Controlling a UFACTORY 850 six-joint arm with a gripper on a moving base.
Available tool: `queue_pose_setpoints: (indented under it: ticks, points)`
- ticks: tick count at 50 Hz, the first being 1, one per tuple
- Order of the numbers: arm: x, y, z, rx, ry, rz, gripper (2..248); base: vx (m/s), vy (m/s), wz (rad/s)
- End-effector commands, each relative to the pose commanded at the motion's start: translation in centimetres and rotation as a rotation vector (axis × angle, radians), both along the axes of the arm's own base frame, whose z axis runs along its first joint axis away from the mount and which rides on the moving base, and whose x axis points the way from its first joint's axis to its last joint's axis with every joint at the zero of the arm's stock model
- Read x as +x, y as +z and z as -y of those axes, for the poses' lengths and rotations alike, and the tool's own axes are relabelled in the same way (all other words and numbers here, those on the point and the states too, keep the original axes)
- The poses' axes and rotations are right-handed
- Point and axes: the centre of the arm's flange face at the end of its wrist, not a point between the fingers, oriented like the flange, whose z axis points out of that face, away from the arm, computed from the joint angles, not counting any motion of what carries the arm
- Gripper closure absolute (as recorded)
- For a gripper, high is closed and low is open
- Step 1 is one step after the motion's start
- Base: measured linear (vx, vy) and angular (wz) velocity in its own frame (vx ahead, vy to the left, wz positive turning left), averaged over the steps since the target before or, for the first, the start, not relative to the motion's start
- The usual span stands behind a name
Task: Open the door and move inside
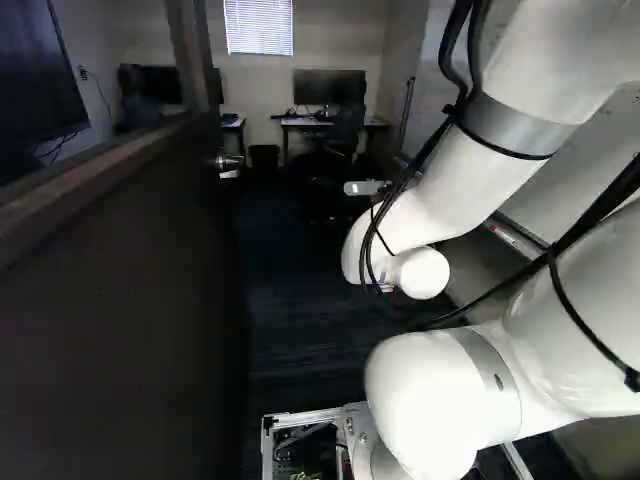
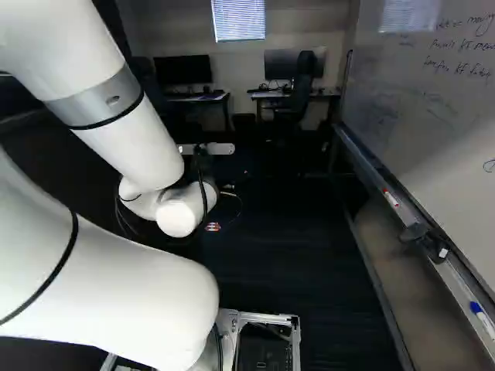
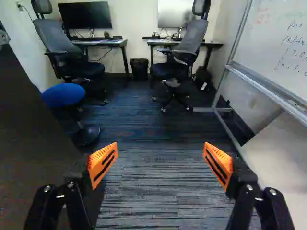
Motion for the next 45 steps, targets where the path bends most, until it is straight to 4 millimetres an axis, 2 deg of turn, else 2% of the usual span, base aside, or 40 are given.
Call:
queue_pose_setpoints:
  ticks: [45]
  points:
    - [0.0,0.0,0.0,0.0,0.0,0.0,3,0.153,0.001,-0.004]
